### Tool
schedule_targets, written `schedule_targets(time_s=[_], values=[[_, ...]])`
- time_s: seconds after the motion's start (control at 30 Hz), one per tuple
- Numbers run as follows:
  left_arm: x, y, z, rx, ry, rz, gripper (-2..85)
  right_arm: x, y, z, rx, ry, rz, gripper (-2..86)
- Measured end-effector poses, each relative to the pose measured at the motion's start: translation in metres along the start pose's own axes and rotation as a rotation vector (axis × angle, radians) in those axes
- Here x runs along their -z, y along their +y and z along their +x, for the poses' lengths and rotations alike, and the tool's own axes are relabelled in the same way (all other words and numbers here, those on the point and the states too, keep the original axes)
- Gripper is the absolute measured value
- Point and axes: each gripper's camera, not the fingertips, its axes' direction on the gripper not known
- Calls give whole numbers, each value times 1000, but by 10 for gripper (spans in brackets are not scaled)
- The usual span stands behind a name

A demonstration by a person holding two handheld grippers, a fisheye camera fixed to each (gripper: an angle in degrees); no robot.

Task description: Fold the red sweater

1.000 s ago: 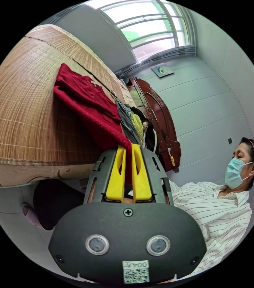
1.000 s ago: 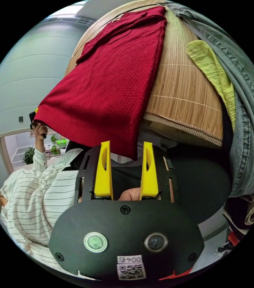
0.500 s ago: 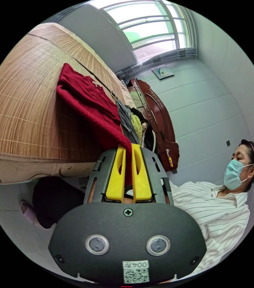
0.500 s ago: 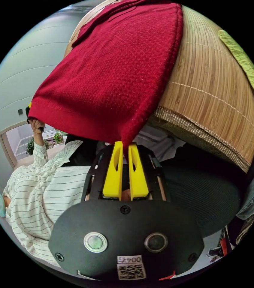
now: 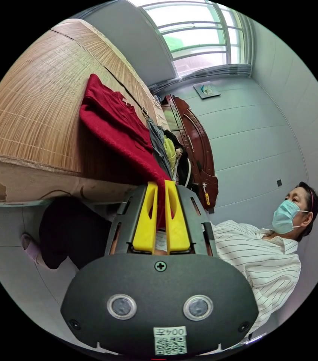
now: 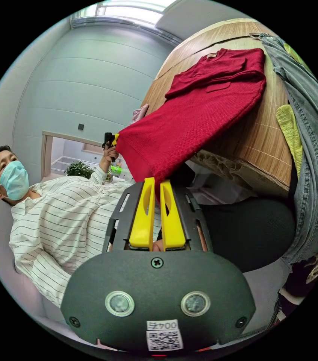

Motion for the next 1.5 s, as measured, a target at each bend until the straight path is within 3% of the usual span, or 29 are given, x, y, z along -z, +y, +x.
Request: schedule_targets(time_s=[0.17,0.47,0.7,1.0,1.27,1.5], values=[[13,35,-8,36,36,-36,37,11,47,-7,-19,-39,14,16],[24,4,-37,212,273,214,35,53,65,14,-83,-239,286,15],[19,-115,-39,251,301,336,35,107,14,31,-131,-325,542,27],[-26,-250,-102,418,195,371,38,131,-85,104,-277,-362,616,33],[-66,-299,-187,624,131,445,58,122,-152,182,-508,-362,627,40],[-80,-281,-228,735,343,697,134,111,-171,212,-686,-417,778,93]])
